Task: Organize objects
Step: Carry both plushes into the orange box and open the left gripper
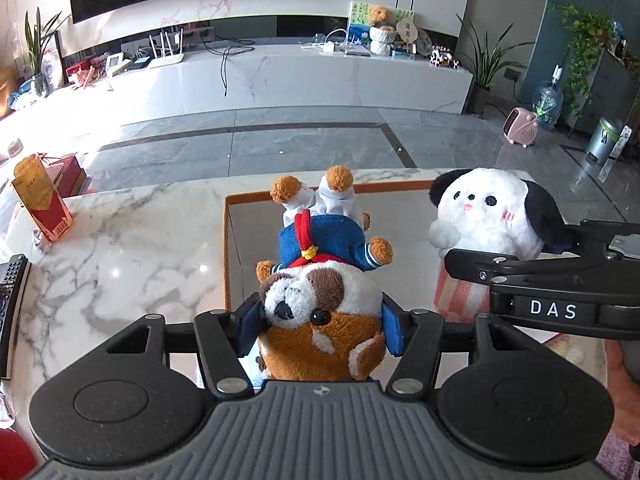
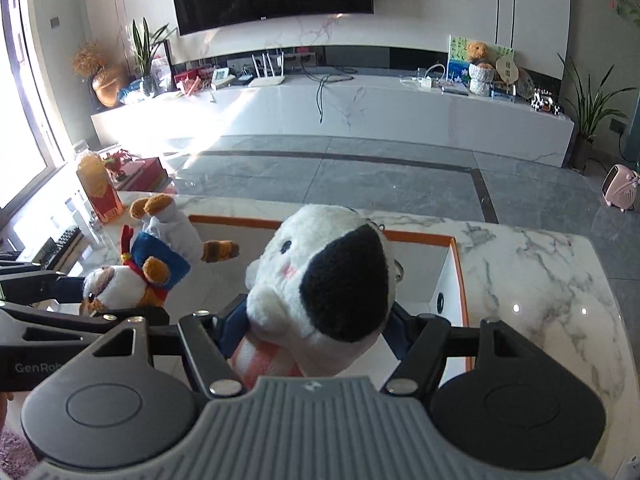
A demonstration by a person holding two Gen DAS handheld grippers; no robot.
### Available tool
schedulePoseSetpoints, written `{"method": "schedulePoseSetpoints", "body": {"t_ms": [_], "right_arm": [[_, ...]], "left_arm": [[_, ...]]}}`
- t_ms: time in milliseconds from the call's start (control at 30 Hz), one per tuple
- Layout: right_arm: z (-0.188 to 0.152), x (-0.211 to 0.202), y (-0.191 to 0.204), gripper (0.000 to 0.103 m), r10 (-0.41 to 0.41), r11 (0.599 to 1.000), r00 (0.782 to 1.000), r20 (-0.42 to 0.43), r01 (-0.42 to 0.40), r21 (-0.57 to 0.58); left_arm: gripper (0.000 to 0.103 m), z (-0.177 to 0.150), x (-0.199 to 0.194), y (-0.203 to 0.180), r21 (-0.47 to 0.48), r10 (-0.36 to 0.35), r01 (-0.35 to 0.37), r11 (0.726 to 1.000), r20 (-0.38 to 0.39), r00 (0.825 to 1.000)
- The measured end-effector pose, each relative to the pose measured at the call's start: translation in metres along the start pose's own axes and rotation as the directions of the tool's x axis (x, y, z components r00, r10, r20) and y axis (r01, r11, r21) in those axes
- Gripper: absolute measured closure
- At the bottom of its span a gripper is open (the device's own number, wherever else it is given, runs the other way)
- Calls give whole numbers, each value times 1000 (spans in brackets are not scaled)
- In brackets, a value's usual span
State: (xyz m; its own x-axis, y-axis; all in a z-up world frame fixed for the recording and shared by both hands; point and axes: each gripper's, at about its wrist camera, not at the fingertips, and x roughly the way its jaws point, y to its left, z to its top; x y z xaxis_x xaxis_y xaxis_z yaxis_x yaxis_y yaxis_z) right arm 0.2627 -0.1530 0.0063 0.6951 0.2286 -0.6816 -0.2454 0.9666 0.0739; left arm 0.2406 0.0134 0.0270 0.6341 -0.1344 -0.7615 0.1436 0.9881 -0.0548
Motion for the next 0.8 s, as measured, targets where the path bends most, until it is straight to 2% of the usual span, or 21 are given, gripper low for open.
{"method": "schedulePoseSetpoints", "body": {"t_ms": [200, 267, 400, 567, 800], "right_arm": [[-16, 47, -8, 33, 38, 999, 991, -129, -34, 32], [-21, 59, -8, 33, 36, 999, 985, -170, -30, 37], [-27, 77, -12, 33, 74, 996, 968, -240, -61, 59], [-32, 96, -16, 33, 109, 993, 941, -320, -90, 75], [-41, 107, -14, 33, 104, 994, 923, -371, -87, 63]], "left_arm": [[35, -6, 33, -2, 36, 27, -25, 999, -70, 997], [35, -7, 41, -4, 61, 58, -53, 997, -85, 995], [35, -11, 51, -8, 105, 77, -63, 992, -134, 988], [34, -14, 53, -23, 218, 137, -103, 971, -152, 979], [31, -22, 63, -36, 339, 203, -131, 932, -186, 961]]}}
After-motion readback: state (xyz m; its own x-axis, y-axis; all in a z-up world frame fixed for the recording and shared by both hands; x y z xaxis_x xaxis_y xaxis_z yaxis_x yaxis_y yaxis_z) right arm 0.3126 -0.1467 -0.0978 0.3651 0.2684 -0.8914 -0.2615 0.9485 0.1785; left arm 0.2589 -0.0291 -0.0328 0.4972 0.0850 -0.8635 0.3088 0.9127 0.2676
